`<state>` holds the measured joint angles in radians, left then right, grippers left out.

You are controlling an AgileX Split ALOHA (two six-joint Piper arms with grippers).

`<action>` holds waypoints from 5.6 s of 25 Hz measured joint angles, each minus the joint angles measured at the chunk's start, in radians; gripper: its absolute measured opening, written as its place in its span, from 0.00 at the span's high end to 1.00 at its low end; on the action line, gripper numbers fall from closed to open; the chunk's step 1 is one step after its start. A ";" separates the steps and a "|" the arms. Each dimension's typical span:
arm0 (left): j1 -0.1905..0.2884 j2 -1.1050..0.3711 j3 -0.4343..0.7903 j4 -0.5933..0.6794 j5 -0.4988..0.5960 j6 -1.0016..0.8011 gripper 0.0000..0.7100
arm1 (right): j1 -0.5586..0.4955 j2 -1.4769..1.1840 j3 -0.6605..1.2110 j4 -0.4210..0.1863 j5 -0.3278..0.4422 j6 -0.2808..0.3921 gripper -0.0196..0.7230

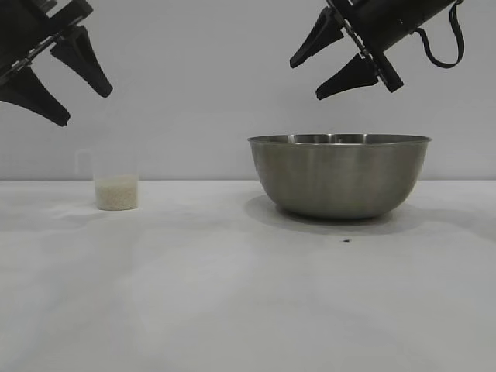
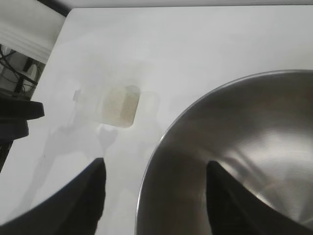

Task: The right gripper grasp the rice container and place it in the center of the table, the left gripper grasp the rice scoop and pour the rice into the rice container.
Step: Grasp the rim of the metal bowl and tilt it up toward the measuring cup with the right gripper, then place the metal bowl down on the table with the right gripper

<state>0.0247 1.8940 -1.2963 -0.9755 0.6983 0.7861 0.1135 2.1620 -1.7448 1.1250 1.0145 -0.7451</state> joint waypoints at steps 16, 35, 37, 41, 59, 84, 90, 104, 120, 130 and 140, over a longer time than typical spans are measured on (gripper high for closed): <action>0.000 -0.009 0.000 0.038 0.006 0.000 0.37 | 0.002 -0.040 0.000 -0.015 0.016 0.007 0.45; 0.000 -0.099 0.000 0.056 0.012 0.000 0.37 | 0.002 -0.152 0.000 -0.592 0.054 0.345 0.45; 0.000 -0.099 0.000 0.058 0.013 0.000 0.37 | 0.002 -0.152 0.000 -0.638 0.061 0.382 0.45; 0.000 -0.099 0.000 0.060 0.019 -0.002 0.37 | 0.002 -0.152 0.000 -0.715 0.075 0.438 0.45; 0.000 -0.100 0.000 0.060 0.034 -0.002 0.37 | -0.008 -0.091 0.000 -0.822 0.084 0.532 0.45; 0.000 -0.100 0.000 0.054 0.033 -0.005 0.37 | -0.077 0.071 0.000 -0.617 0.068 0.512 0.64; 0.000 -0.100 0.000 0.054 0.031 -0.005 0.37 | -0.077 0.086 0.000 -0.611 0.068 0.512 0.64; 0.000 -0.100 0.000 0.054 0.031 -0.006 0.37 | -0.077 0.092 0.000 -0.624 0.050 0.517 0.97; 0.000 -0.100 0.000 0.054 0.031 -0.006 0.37 | -0.077 0.083 0.000 -0.617 0.079 0.508 0.97; 0.000 -0.100 0.000 0.044 0.029 -0.006 0.37 | -0.019 0.058 0.000 -0.648 0.145 0.464 0.97; 0.000 -0.100 0.000 0.035 0.029 -0.006 0.37 | 0.077 0.058 0.000 -0.677 0.152 0.449 0.97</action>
<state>0.0247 1.7940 -1.2963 -0.9406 0.7269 0.7799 0.1902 2.2202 -1.7448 0.4480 1.1666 -0.2957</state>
